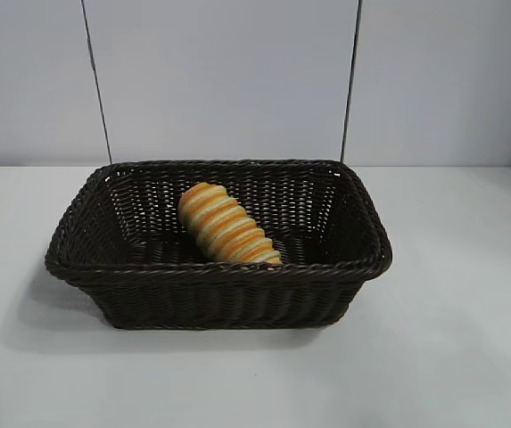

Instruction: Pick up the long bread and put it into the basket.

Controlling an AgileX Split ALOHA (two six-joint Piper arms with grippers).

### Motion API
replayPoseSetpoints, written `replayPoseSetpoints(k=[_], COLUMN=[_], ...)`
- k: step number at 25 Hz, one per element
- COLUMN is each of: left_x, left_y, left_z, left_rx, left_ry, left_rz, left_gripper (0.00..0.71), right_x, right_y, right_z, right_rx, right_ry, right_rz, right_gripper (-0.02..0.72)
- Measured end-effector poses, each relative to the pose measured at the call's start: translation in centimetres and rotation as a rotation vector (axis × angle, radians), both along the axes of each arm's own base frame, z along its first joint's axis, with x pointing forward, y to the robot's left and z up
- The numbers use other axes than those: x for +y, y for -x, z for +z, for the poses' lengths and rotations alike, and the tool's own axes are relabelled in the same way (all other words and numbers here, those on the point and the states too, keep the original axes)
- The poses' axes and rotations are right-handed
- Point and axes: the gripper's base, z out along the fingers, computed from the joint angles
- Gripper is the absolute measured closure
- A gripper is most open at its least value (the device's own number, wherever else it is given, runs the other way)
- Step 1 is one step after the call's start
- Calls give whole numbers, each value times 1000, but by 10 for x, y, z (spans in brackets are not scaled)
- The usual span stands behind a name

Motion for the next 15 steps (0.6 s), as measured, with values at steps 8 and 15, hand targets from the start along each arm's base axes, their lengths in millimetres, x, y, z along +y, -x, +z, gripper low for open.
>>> replayPoseSetpoints(k=[8,15], left_x=[0,0], left_y=[0,0], left_z=[0,0], left_rx=[0,0], left_ry=[0,0], left_rz=[0,0], left_gripper=[15,15], right_x=[-2,-2], right_y=[-17,-18], right_z=[-31,-32], right_rx=[98,90], right_ry=[4,6], right_rz=[8,8], right_gripper=[8,8])
